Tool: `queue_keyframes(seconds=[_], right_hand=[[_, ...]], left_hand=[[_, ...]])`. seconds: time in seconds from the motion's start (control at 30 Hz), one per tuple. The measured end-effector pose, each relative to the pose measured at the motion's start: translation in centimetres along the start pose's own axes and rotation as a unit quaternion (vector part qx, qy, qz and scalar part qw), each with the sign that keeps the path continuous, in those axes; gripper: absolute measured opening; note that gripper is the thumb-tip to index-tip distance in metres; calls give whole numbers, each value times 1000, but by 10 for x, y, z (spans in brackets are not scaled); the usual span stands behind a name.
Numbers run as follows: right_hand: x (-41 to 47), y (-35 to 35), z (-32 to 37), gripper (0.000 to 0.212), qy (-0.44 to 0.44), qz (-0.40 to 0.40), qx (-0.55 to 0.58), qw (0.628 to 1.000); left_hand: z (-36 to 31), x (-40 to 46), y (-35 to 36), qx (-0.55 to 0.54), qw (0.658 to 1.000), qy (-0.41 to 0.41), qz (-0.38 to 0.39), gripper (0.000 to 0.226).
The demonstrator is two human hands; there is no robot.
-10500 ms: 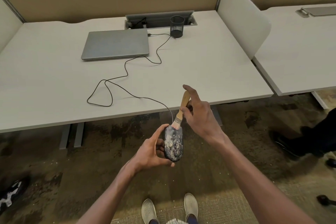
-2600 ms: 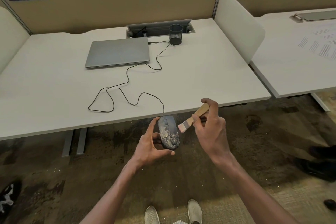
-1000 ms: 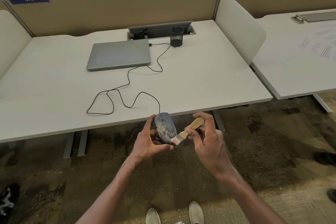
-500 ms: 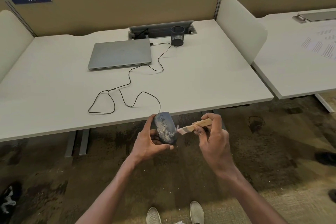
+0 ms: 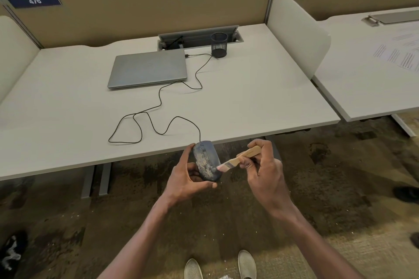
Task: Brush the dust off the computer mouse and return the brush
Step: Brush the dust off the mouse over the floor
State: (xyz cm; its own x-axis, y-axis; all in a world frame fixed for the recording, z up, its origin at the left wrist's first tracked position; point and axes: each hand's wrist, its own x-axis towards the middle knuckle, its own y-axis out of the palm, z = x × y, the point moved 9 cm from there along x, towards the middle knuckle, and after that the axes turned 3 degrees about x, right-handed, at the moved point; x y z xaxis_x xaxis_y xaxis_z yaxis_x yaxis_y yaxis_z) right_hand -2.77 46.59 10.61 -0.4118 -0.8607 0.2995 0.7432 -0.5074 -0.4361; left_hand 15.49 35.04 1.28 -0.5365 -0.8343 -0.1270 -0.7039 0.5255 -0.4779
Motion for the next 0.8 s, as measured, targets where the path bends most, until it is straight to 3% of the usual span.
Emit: queue_keyframes(seconds=[0.17, 0.4, 0.63, 0.8], right_hand=[[6, -11, 4, 40, 4, -40, -2, 999], [4, 10, 19, 47, -7, 18, 1, 1000], [17, 0, 13, 46, -1, -11, -48, 999], [21, -2, 10, 49, 9, -16, -11, 1000]], left_hand=[[5, -1, 3, -5, 1000, -6, 8, 130], [5, 1, 6, -18, 1000, 7, 19, 129], [7, 1, 8, -14, 1000, 13, 23, 127], [9, 0, 7, -18, 999, 15, 24, 127]])
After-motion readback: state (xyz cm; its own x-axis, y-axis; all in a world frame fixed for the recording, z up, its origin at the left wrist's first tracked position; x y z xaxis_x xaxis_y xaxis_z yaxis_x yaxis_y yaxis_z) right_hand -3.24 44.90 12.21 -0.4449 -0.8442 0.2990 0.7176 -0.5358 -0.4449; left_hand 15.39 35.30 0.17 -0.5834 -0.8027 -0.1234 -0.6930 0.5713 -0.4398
